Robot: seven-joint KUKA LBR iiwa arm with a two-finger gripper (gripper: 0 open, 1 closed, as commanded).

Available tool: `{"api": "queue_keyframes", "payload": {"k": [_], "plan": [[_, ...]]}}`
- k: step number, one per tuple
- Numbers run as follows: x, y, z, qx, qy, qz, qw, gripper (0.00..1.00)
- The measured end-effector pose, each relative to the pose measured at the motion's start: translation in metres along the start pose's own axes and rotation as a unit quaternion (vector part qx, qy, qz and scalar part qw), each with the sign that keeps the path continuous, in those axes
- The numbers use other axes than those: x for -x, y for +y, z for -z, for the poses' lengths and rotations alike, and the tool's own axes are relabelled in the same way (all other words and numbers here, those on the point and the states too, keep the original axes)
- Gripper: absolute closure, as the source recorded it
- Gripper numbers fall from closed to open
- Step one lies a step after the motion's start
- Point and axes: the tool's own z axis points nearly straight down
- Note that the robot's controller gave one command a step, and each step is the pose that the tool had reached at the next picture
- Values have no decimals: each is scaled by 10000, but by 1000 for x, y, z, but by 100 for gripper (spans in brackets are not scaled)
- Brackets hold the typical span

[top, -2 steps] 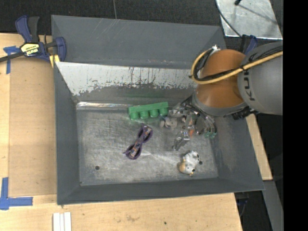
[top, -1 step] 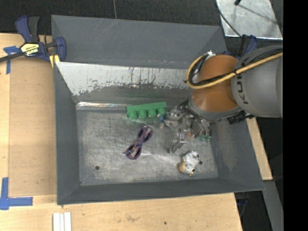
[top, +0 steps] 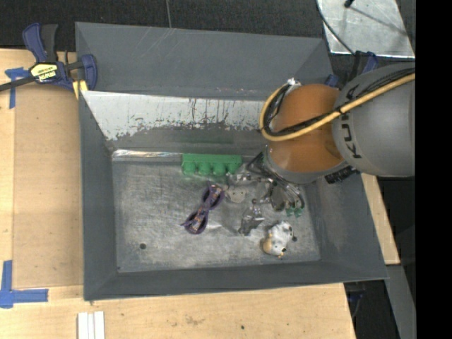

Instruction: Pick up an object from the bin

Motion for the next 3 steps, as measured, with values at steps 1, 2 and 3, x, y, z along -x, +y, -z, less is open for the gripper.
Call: {"api": "queue_keyframes", "payload": {"k": [1,2,3], "plan": [[-11,27,22,22,-38,264,9996,0],[-47,58,-19,11,-18,-252,9997,100],[-47,58,-19,11,-18,-251,9997,100]]}}
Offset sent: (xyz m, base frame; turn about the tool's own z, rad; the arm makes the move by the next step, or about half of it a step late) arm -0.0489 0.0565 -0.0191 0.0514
